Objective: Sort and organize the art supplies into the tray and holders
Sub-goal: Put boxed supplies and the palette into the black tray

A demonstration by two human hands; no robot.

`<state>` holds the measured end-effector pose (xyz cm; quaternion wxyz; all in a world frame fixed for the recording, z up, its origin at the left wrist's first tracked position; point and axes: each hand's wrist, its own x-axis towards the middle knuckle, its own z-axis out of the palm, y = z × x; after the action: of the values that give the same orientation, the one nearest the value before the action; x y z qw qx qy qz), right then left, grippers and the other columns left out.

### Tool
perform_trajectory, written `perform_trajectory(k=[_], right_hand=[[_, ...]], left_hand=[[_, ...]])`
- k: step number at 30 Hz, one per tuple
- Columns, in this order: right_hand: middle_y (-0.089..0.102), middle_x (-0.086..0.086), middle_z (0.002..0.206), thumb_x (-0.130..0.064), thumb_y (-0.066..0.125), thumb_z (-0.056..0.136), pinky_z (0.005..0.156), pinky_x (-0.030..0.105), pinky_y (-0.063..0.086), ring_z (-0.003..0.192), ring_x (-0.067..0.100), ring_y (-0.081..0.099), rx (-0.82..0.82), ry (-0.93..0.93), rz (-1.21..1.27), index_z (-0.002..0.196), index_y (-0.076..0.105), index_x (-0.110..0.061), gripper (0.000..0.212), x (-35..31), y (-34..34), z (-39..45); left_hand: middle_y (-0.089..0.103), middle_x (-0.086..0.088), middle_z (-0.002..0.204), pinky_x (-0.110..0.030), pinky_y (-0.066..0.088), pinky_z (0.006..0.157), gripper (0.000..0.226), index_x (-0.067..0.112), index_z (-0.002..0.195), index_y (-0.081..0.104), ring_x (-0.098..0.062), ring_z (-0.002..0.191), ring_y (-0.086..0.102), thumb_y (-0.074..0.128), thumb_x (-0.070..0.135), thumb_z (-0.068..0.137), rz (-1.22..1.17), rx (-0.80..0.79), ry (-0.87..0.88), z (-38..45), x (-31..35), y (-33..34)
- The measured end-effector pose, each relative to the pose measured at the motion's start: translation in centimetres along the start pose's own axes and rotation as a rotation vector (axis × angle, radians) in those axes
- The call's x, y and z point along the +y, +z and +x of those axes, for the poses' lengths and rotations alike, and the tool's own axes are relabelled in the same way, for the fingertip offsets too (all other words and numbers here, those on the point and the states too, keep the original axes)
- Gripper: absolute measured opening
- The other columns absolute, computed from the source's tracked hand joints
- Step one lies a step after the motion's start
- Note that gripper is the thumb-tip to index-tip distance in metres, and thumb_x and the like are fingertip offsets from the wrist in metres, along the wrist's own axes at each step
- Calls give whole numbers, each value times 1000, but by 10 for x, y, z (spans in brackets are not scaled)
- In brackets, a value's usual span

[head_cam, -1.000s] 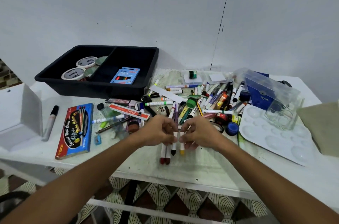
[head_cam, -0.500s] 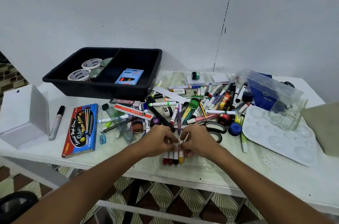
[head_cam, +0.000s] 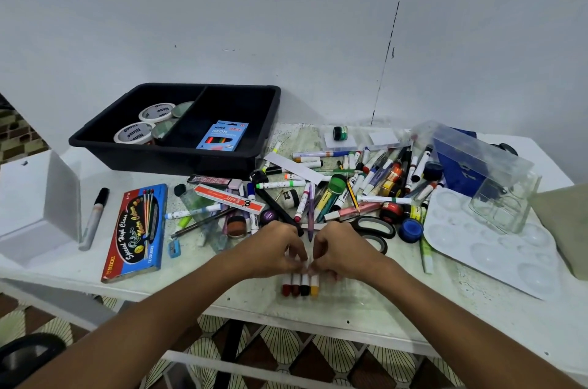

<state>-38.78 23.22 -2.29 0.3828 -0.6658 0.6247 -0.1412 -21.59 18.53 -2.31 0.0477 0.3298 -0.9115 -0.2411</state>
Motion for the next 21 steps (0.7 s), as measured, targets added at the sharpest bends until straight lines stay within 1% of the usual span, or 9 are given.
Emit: perform_trajectory(k=[3,5,8,10,11,13,16,19,21], right_hand=[[69,15,68,-10,79,77,42,19,47,43,13,59,-58,-16,-32,80,71,2,15,-3,-12,3],[66,7,64,-7,73,81,42,17,44,44,11,60,-67,-54,-20,79,72,-2,6,-5,-27,6],[67,2,66,-5,68,84,48,20,48,49,13,62,13,-108,-2,70,69,-17,18,-10,-56,14],[68,-1,68,-6,69,84,57,25,53,52,10,62,95,-110,11,69,66,-25,24,-9,-77,23],[68,-3,71,-8,69,85,61,27,54,56,10,63,139,-102,14,72,67,-25,21,-8,-87,28],[69,-2,78,-11,70,85,65,25,53,70,12,64,233,-86,-8,85,72,-18,8,-2,-105,41],[69,1,86,-11,68,87,66,19,46,76,11,61,362,-55,-47,97,73,-11,12,13,-129,65],[71,7,99,-9,65,89,81,31,52,85,18,63,430,-2,-104,101,73,-11,15,31,-148,89],[71,8,105,-10,63,90,87,38,53,93,22,65,444,35,-176,104,73,-11,17,42,-157,104]], left_hand=[[57,8,86,-9,33,56,24,17,101,73,3,68,47,72,33,83,22,-35,16,6,-2,-9],[56,12,80,-9,34,55,22,18,99,73,3,65,49,71,33,84,14,15,21,12,-3,-18],[56,15,73,-10,37,56,14,18,93,74,2,65,52,72,28,83,-16,140,24,25,-10,-33],[63,9,78,-17,44,59,14,16,92,74,-2,68,55,72,26,83,-37,219,1,36,-16,-41],[67,5,81,-23,48,62,14,15,92,74,-4,70,57,72,26,83,-45,252,-13,43,-19,-45],[71,0,85,-24,50,66,17,12,95,74,-9,75,61,71,25,84,-52,316,-30,57,-21,-50],[72,-2,97,-26,51,78,23,10,104,73,-12,88,64,68,24,86,-50,368,-71,84,-26,-55],[70,-1,106,-25,46,85,24,12,108,71,-14,99,61,62,25,91,-20,386,-118,112,-37,-53],[69,-2,104,-27,44,85,22,12,106,71,-17,101,59,59,24,92,25,409,-157,130,-44,-51]])
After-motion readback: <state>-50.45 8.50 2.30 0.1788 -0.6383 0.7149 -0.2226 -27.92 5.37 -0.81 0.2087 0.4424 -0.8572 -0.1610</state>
